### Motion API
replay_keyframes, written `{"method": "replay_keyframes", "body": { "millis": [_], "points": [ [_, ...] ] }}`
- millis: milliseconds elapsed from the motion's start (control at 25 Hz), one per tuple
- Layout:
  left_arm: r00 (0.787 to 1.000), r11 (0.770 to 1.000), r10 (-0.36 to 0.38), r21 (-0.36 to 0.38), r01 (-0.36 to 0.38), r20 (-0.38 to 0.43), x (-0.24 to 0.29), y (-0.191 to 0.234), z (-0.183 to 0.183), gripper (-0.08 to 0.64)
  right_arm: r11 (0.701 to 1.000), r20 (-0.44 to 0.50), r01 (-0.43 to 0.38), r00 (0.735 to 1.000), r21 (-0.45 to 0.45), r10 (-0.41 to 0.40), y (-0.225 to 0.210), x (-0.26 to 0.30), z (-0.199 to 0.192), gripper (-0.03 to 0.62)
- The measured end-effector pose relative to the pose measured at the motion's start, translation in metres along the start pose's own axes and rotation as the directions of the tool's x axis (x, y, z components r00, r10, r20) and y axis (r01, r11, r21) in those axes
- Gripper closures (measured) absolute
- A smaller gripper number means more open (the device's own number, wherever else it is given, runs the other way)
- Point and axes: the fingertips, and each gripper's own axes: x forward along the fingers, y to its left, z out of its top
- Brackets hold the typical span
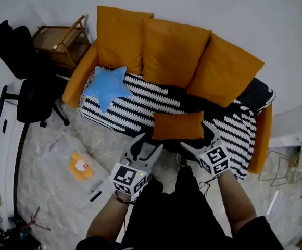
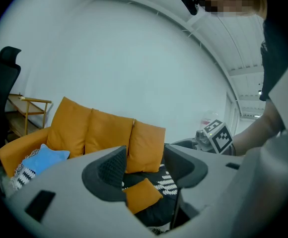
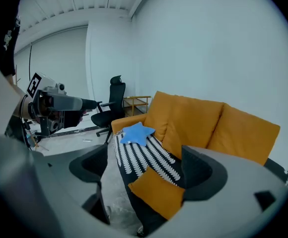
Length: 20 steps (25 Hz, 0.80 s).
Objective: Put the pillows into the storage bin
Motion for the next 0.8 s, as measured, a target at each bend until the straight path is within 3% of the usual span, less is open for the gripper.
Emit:
{"method": "replay_keyframes", "body": {
  "millis": [160, 360, 560, 800],
  "points": [
    [0.998, 0.998, 0.061, -0.025, -0.061, -0.001, 0.003, 0.009, -0.012, 0.334, 0.997, -0.039, -0.080, 0.996, -0.017, 0.079, 0.000, 0.032, -0.010, 0.112],
    [0.985, 0.982, 0.171, -0.082, -0.172, -0.015, 0.009, 0.018, -0.031, 0.334, 0.975, -0.123, -0.209, 0.972, -0.071, 0.199, -0.001, 0.071, -0.035, 0.105],
    [0.961, 0.948, 0.270, -0.161, -0.275, -0.051, 0.017, 0.019, -0.063, 0.334, 0.928, -0.245, -0.339, 0.923, -0.156, 0.296, -0.008, 0.107, -0.075, 0.089],
    [0.943, 0.916, 0.322, -0.225, -0.333, -0.082, 0.049, 0.016, -0.106, 0.334, 0.874, -0.384, -0.438, 0.859, -0.210, 0.338, -0.033, 0.150, -0.134, 0.080]
  ]
}}
